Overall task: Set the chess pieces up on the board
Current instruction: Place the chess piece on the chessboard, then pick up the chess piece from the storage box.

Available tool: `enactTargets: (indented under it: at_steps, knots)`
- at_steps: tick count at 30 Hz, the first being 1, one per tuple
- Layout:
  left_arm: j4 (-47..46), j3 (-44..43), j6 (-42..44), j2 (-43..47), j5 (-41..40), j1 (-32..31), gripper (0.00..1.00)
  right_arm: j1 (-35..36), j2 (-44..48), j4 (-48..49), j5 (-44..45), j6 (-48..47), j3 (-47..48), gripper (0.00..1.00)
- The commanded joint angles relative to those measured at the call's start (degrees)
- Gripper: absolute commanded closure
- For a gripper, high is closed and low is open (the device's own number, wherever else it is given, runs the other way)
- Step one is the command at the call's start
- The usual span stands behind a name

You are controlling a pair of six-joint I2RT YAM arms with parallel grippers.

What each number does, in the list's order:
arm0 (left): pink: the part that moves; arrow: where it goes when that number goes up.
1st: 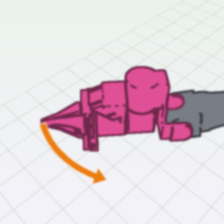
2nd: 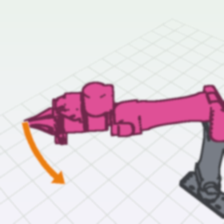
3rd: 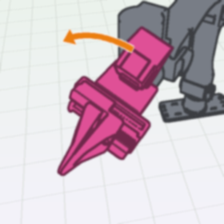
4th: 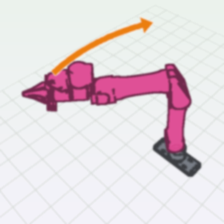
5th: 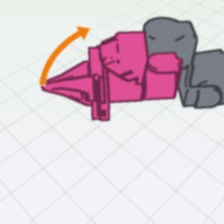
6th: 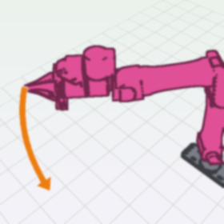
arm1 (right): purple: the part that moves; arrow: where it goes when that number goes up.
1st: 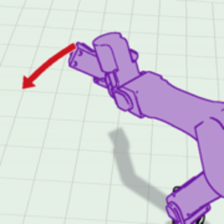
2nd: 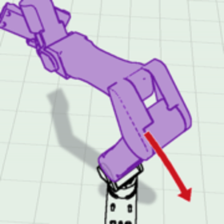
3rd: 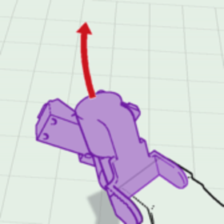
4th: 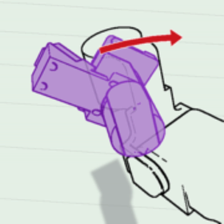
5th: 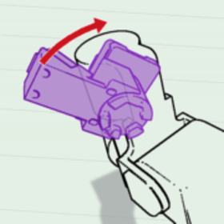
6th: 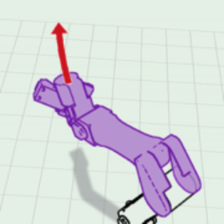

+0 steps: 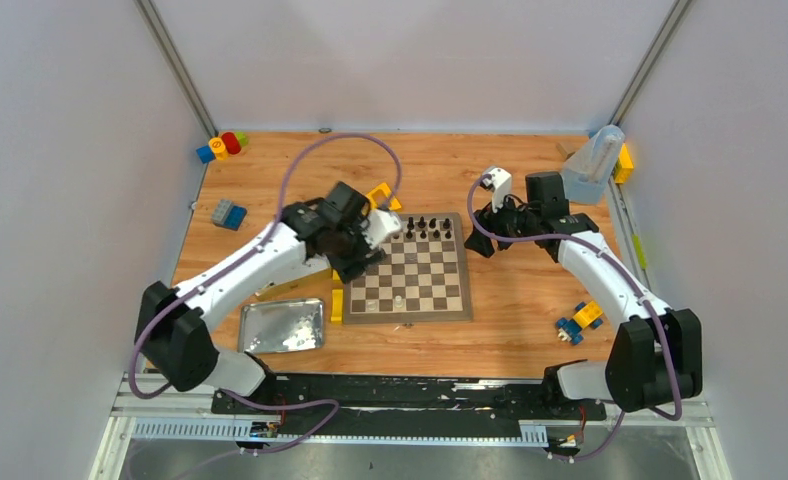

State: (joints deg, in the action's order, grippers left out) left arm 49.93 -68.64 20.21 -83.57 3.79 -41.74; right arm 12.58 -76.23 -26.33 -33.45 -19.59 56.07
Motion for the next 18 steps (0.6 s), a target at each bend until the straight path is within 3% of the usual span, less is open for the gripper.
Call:
enactTargets:
  at_steps: [1, 5, 9, 18]
  knots:
    - [0.38, -2.06, -0.88, 4.76, 3.21, 12.88, 0.26, -0.23, -0.5, 0.6, -1.57, -0.4, 0.62, 0.36]
    - [1.15, -1.83, -1.4, 4.19, 5.63, 23.01, 0.29, -0.19, -0.85, 0.62, -1.64, -0.33, 0.77, 0.36]
    - [-0.04, -1.13, -2.3, 0.4, 5.34, 29.02, 0.33, -0.24, -1.11, 0.62, -1.79, -0.36, 0.96, 0.36]
    - [-8.57, 2.78, -2.27, -7.87, 2.44, 30.78, 0.37, -0.21, -1.05, 0.55, -1.46, -0.38, 0.68, 0.36]
